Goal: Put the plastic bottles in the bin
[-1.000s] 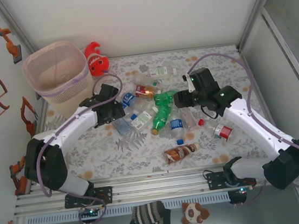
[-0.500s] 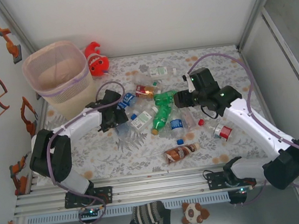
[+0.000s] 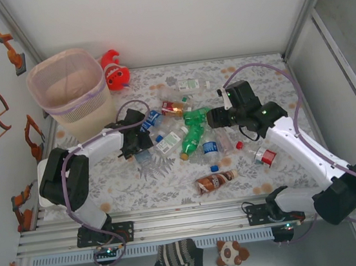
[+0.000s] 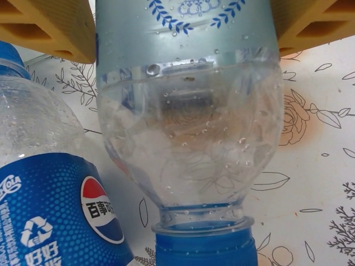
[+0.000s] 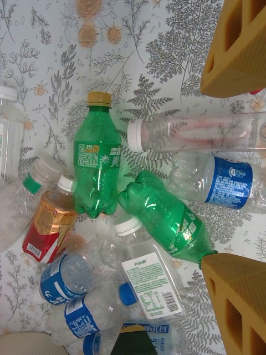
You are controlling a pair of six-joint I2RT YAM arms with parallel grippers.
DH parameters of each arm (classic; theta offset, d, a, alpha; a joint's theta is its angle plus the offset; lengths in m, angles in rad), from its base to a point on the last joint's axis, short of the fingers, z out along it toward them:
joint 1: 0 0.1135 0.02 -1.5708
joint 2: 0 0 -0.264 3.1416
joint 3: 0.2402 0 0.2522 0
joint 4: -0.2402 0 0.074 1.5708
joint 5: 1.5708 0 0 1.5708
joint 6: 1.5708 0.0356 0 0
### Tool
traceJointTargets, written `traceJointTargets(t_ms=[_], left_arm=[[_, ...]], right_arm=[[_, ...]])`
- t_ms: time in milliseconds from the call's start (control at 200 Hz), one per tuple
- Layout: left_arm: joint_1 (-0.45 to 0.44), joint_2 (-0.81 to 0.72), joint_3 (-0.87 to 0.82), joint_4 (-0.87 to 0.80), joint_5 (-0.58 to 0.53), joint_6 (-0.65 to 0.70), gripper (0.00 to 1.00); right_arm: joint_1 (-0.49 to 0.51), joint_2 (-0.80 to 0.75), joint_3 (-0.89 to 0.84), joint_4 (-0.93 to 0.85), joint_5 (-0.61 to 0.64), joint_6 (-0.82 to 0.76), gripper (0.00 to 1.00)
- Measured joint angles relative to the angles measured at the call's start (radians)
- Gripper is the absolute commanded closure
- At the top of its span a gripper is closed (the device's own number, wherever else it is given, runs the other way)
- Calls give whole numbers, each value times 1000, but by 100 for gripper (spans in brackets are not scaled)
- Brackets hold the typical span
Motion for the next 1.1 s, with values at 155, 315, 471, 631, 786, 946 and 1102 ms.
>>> traceJointTargets(t_ms=[155,315,471,631,786,946,1102], left_arm=[[2,2,0,2,2,0,34],[2,2,0,1,1,0,36],[2,0,0,-2,-2,1,37],[2,-34,0,-24,-3,6,39],[-2,-101,22,-65,-13,18,40],[-8,-194,75,-98,-27,37,41],[-8,-263,128,-111,-28,64,43]], right_arm=[[0,9,0,0,-3,1,27],[0,18,0,0,-4,3,27],[0,19,1,0,-4,3,27],[0,24,1,0,-4,3,27],[0,24,1,0,-4,3,27],[0,27,1,1,-7,3,27],[0,31,1,1,-14,3,27]])
